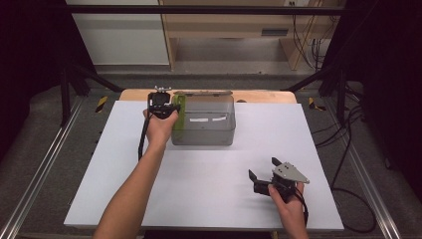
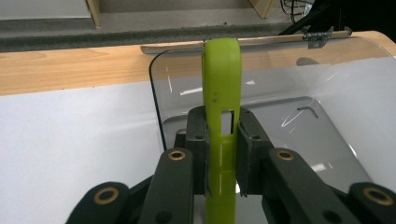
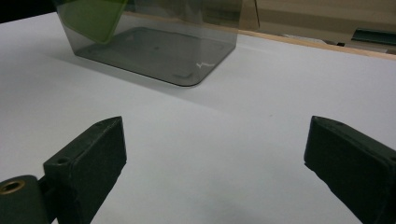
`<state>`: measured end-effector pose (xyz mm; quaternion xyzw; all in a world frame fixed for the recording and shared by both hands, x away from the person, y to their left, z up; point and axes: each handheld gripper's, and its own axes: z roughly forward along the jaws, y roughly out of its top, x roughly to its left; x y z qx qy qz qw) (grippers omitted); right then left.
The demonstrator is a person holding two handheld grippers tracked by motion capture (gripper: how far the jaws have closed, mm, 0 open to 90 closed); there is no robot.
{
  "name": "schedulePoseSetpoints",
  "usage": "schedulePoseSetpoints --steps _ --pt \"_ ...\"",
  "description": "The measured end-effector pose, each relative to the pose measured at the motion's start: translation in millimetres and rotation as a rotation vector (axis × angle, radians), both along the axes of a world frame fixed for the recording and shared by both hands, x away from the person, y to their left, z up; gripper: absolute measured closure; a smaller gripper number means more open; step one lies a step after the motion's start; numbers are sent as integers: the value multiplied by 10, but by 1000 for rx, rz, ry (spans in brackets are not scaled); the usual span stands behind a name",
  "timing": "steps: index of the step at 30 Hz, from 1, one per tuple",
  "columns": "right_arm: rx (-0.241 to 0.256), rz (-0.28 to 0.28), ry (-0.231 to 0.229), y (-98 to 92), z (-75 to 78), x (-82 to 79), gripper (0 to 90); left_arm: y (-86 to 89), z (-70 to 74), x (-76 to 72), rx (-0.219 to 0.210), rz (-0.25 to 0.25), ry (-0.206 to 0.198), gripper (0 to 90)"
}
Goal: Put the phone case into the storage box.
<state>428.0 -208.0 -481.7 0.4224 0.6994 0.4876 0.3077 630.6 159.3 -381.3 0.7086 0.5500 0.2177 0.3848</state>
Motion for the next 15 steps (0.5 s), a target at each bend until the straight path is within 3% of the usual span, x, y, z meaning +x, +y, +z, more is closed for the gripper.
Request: schedulePoseSetpoints --steps 10,15 --pt "0 0 4 -4 -5 8 60 -5 -38 19 5 -1 -8 772" --pt "2 -2 6 2 -8 6 60 34 -55 36 -13 14 -11 771"
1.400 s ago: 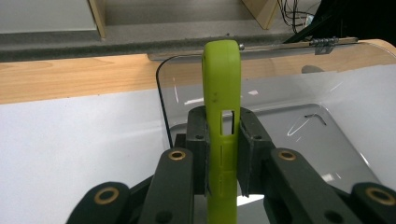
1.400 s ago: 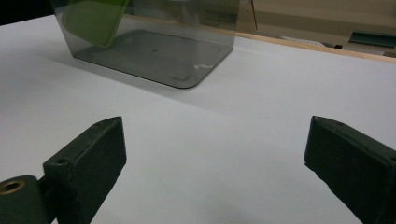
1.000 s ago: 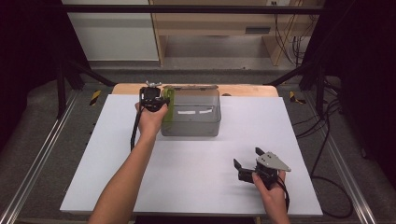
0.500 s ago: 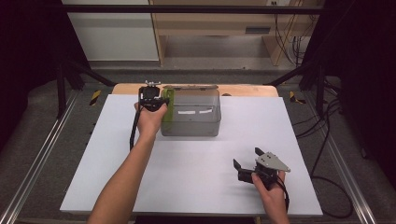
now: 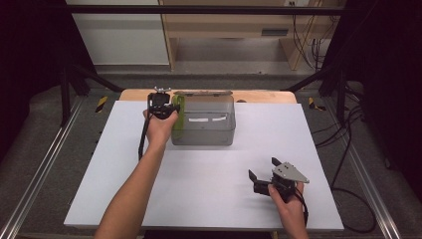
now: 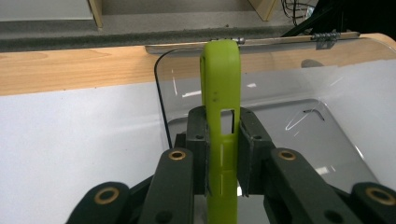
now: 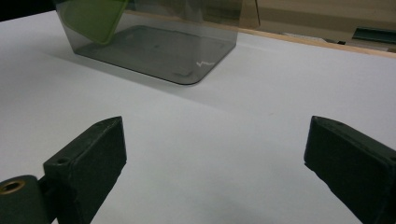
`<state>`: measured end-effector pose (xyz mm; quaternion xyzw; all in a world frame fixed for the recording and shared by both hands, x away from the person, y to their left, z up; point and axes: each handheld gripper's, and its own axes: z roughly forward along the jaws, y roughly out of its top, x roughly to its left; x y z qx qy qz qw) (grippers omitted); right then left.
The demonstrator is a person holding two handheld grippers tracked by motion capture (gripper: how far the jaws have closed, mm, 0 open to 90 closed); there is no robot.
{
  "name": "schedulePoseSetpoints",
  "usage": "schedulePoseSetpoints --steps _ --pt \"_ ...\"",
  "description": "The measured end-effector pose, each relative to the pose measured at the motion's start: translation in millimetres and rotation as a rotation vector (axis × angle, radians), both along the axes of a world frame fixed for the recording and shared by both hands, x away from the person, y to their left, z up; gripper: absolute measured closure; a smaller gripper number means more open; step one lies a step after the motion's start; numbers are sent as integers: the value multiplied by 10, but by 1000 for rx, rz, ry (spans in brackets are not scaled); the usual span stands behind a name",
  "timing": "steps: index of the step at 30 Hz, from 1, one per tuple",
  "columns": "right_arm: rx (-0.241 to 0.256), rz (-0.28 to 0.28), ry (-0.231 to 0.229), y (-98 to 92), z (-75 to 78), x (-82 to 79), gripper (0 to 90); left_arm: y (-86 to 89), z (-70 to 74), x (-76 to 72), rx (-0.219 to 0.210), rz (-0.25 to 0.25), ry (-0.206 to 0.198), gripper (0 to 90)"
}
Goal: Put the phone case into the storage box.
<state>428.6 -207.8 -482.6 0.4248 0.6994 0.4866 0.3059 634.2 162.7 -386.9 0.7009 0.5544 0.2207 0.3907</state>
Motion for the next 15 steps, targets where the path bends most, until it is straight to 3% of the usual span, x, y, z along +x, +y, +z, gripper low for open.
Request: schedulePoseSetpoints --steps 9,15 --pt "0 -1 2 3 -3 3 60 13 -27 14 -11 0 -22 757" --pt "-1 -1 3 4 -4 3 60 26 -40 7 -3 16 -61 654"
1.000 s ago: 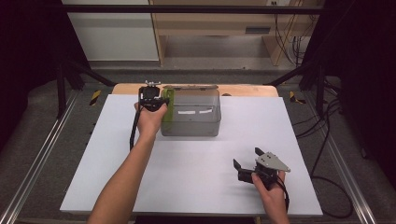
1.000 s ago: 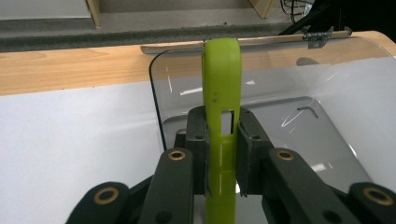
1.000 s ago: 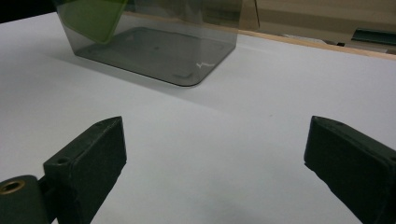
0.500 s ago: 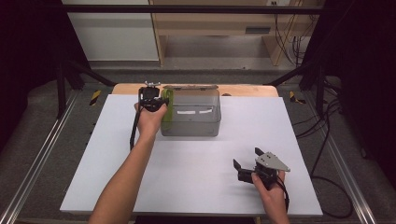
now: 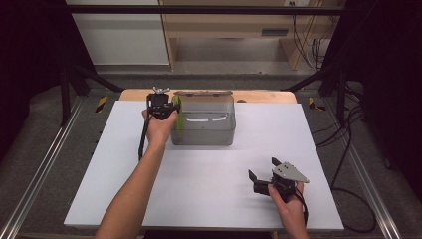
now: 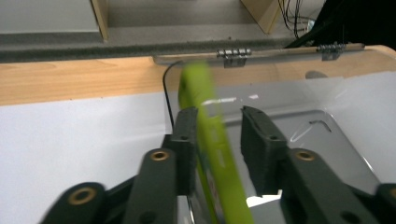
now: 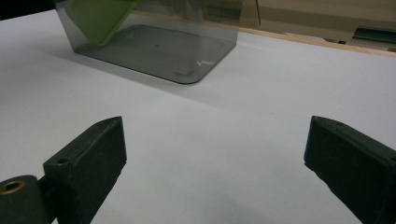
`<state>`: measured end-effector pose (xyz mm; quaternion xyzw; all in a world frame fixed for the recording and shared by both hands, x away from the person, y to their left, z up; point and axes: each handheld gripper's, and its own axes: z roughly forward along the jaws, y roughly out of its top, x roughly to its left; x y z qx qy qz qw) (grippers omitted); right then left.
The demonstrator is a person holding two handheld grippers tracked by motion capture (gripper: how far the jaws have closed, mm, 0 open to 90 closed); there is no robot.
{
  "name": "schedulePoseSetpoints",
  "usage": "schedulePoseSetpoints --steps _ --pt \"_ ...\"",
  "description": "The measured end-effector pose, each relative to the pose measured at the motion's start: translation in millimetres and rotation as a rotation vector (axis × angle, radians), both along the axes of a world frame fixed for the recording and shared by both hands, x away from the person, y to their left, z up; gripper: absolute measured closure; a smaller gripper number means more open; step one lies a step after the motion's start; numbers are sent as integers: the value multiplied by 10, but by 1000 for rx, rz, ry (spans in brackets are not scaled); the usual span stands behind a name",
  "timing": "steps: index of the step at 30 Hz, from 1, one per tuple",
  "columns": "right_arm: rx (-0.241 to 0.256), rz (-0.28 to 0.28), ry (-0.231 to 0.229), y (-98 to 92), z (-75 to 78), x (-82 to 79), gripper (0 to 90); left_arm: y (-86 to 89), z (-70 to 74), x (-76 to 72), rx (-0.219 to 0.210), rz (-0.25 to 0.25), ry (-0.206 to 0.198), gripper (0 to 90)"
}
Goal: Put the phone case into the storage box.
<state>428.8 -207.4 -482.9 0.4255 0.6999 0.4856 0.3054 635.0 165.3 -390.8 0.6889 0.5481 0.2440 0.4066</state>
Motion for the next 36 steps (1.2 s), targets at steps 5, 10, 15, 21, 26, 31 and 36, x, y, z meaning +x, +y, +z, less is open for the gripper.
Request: schedulePoseSetpoints --steps 5,10,15,21,26,31,36 --pt "-1 0 -1 2 -1 1 60 22 34 -26 -9 1 -52 618" --pt "1 -1 -1 4 2 -2 60 36 90 -65 -1 -10 -104 576" --pt "-1 3 -5 6 5 -4 60 55 130 -101 -17 -16 -131 528" --pt "4 -1 -4 6 10 -9 59 84 151 -143 -19 -22 -163 441" --pt "4 0 -6 7 13 -12 59 113 160 -170 -29 -31 -177 382" --pt "1 1 -12 4 16 -14 59 131 162 -195 -29 -41 -191 309" --pt "2 0 -11 8 18 -16 58 141 158 -208 -36 -53 -190 220"
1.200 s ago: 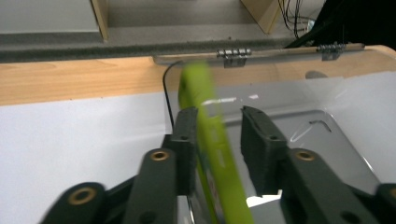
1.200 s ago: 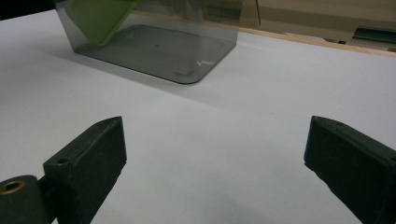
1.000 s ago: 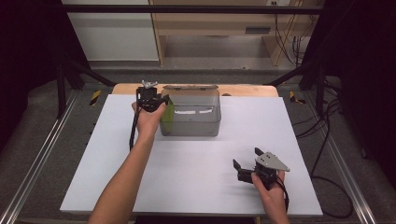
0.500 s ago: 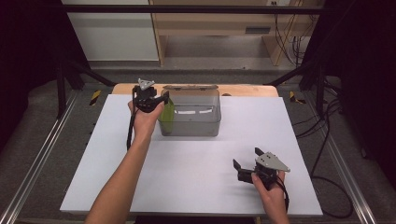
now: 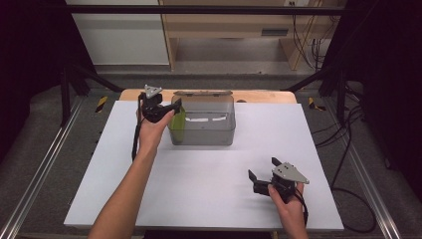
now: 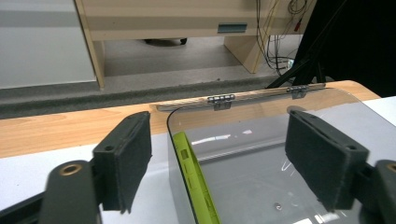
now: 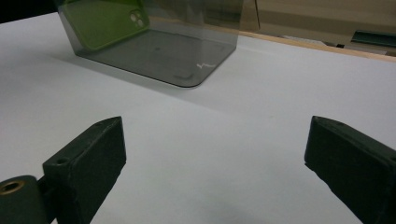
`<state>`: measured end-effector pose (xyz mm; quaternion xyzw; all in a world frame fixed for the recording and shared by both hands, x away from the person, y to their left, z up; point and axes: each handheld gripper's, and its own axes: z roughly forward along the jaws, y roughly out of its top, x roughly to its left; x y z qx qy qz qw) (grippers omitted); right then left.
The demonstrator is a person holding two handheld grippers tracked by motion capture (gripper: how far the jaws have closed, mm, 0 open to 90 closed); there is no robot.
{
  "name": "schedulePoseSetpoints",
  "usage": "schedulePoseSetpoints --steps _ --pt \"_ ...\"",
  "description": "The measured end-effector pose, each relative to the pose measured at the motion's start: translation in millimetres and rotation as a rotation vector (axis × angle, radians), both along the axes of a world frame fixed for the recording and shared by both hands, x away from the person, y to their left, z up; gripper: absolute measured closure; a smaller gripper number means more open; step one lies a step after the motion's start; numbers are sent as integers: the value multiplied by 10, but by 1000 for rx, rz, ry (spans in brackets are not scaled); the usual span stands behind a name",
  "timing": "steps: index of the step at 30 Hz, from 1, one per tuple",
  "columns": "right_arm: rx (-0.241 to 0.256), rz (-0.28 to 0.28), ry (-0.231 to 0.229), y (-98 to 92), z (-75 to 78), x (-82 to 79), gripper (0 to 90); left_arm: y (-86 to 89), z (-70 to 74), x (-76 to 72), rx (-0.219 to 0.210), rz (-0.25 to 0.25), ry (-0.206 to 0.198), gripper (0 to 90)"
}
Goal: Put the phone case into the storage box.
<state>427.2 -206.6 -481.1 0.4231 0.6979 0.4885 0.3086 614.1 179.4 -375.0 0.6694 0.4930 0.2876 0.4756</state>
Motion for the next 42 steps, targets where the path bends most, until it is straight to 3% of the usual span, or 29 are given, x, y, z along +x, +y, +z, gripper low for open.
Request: schedulePoseSetpoints --steps 15,30,42 --pt "-1 1 -4 -1 1 1 56 -22 2 -44 -17 -59 -39 61" --pt "1 2 -2 -6 4 -2 52 -55 15 -173 -14 -102 -78 35" --pt "7 3 -7 -18 17 -16 51 -92 67 -387 -2 -153 -132 33"
